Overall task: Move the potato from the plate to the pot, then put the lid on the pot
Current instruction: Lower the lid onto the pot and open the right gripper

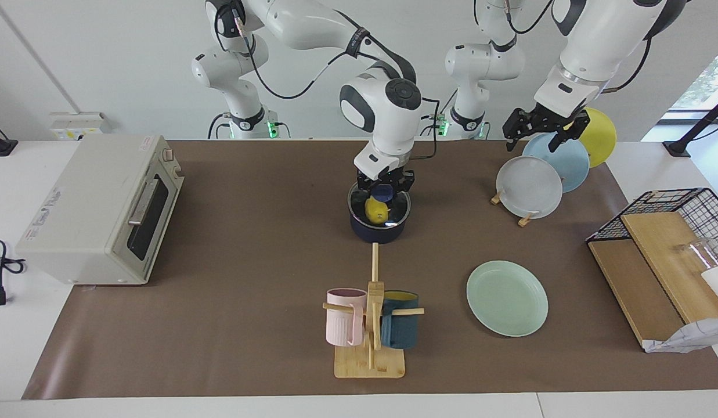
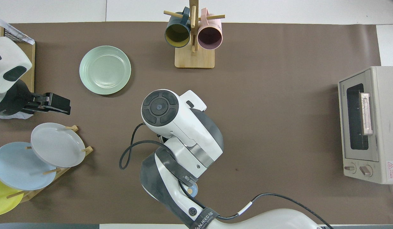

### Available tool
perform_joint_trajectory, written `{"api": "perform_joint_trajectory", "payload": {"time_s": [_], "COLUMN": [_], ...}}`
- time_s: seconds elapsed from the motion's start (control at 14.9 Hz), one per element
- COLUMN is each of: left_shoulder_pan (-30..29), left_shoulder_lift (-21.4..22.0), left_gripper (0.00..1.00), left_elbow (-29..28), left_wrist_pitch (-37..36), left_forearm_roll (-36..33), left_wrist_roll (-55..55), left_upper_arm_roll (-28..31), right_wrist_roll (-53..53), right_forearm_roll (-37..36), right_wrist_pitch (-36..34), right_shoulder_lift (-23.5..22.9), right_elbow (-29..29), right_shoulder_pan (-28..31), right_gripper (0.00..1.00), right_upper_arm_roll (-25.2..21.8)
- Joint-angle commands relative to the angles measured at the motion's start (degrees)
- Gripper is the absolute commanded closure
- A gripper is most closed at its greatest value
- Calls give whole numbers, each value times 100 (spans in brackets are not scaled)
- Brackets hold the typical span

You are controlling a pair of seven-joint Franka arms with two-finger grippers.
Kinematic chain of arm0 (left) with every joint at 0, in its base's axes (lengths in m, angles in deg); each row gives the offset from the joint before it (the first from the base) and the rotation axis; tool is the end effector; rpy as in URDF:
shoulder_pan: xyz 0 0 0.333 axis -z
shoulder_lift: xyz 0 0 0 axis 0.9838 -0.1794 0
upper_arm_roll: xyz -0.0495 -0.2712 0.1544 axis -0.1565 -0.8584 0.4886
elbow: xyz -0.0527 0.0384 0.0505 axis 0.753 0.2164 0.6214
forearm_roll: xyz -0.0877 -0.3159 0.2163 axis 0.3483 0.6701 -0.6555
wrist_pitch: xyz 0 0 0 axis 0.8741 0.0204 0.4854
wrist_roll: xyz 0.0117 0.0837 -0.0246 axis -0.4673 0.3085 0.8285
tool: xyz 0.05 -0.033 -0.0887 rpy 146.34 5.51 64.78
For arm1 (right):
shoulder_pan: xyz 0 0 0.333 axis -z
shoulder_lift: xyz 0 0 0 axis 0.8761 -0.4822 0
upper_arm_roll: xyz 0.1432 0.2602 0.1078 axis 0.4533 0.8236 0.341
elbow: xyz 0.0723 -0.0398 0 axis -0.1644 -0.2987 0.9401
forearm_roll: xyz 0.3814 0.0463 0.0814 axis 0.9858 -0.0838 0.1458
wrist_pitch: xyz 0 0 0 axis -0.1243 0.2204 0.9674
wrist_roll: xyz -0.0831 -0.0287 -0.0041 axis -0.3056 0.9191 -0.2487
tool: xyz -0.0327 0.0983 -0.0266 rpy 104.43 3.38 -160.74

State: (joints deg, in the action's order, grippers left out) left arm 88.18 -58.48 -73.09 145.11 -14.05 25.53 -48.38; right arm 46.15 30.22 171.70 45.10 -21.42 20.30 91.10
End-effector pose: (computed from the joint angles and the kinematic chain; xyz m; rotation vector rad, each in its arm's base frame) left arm 0.5216 -0.1091 0.6281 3.1246 -0.1648 -0.1121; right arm 0.5028 0.4498 0.4096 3.0855 -0.0955 -0.1038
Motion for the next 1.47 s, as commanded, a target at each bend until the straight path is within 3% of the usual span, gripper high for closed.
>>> {"api": "perform_joint_trajectory", "payload": {"time_s": [0.0,0.54,0.8,0.94,1.07,1.41], "left_shoulder_pan": [-60,-60,-174,-201,-262,-412], "left_shoulder_lift": [106,106,106,106,98,106], "left_gripper": [0,0,0,0,0,0], "left_elbow": [-72,-63,-63,-63,-63,-63], "left_wrist_pitch": [-32,-67,-59,-50,-50,-41], "left_forearm_roll": [-18,-18,-18,-18,-18,-18], "left_wrist_roll": [30,21,21,21,12,3], "left_upper_arm_roll": [-46,-11,-37,-55,-72,-222], "right_wrist_roll": [115,133,133,124,124,-200], "right_forearm_roll": [-96,-88,-88,-96,-105,-228], "right_wrist_pitch": [244,526,657,649,632,561], "right_shoulder_lift": [131,219,263,272,272,570], "right_elbow": [-222,-460,-670,-671,-618,-565], "right_shoulder_pan": [0,0,0,9,9,404], "right_gripper": [100,99,68,40,0,0], "right_upper_arm_roll": [13,13,13,4,4,-14]}}
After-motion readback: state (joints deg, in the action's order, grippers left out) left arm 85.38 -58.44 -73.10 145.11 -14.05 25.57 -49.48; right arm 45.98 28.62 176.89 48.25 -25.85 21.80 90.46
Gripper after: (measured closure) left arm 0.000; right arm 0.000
